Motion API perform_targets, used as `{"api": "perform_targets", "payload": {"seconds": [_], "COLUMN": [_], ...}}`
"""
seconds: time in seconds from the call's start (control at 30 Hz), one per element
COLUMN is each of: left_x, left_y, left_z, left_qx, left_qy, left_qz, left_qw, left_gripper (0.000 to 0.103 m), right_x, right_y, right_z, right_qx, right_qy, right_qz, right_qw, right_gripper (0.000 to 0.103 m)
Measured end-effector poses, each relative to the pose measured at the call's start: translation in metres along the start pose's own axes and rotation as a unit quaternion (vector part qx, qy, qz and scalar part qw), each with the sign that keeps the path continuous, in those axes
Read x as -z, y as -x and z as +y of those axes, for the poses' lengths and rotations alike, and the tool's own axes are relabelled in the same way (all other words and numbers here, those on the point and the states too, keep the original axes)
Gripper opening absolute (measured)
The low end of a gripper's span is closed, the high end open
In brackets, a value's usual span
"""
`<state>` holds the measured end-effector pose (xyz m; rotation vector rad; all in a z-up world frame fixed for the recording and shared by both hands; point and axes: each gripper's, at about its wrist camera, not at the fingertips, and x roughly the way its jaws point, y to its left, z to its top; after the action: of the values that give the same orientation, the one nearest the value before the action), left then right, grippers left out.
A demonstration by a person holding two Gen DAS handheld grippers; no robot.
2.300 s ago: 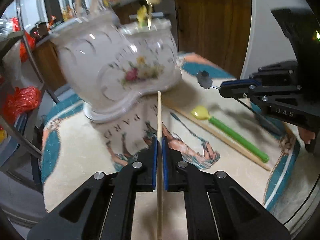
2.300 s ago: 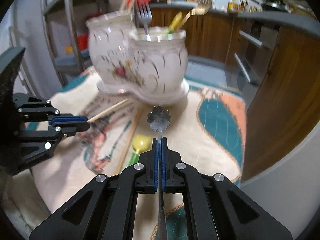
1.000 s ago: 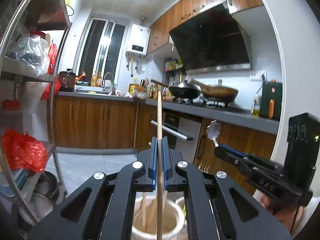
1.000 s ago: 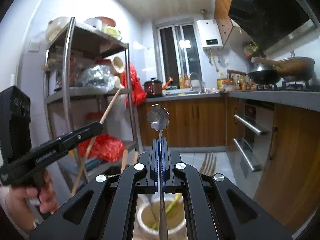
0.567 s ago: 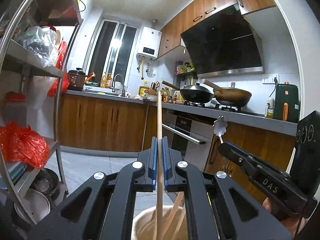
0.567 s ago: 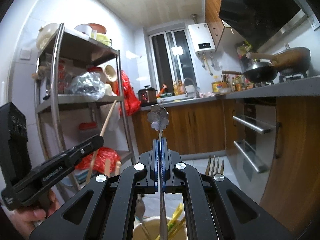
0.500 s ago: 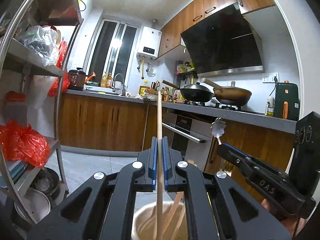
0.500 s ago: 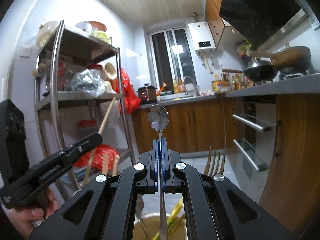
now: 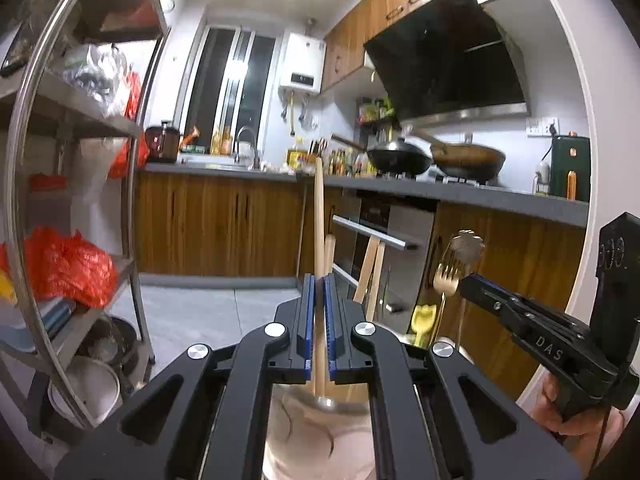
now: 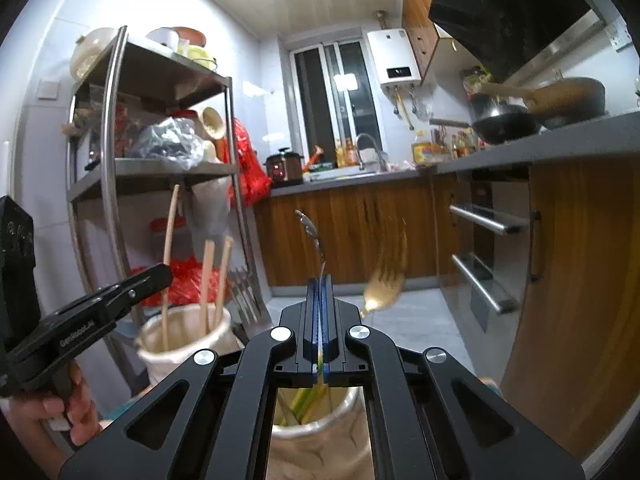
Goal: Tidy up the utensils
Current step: 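Lift the chopstick and spoon and lower them into the holder cups, then open both tools to release the utensils and pull back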
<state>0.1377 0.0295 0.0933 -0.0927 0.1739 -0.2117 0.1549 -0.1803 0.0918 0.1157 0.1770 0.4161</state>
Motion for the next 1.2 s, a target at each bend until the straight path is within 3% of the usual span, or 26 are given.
{"api": "perform_targets", "payload": {"seconds": [0.37, 0.9, 1.0, 1.07, 1.13, 1.2], "left_x": [0.011, 0.012, 0.012, 0.011, 0.01, 0.01], "left_y": [-0.004, -0.004, -0.002, 0.001, 0.005, 0.008], "left_z": [0.007, 0.009, 0.009, 0.01, 0.009, 0.009], "left_qx": [0.0, -0.005, -0.006, -0.009, -0.014, -0.021], "left_qy": [0.005, 0.011, 0.009, 0.01, 0.01, 0.008], "left_qz": [0.024, 0.028, 0.025, 0.022, 0.017, 0.014], "left_qw": [0.9997, 0.9995, 0.9996, 0.9997, 0.9997, 0.9996], "left_gripper": [0.005, 0.007, 0.012, 0.032, 0.036, 0.042], "right_x": [0.006, 0.014, 0.013, 0.012, 0.011, 0.008], "right_y": [0.004, -0.005, -0.003, -0.002, 0.001, 0.005], "right_z": [-0.025, -0.023, -0.026, -0.028, -0.028, -0.028], "right_qx": [-0.023, -0.006, -0.003, -0.005, 0.002, 0.005], "right_qy": [-0.059, -0.044, -0.048, -0.053, -0.051, -0.049], "right_qz": [0.01, 0.036, 0.034, 0.035, 0.037, 0.04], "right_qw": [0.998, 0.998, 0.998, 0.998, 0.998, 0.998], "right_gripper": [0.002, 0.005, 0.024, 0.027, 0.032, 0.05]}}
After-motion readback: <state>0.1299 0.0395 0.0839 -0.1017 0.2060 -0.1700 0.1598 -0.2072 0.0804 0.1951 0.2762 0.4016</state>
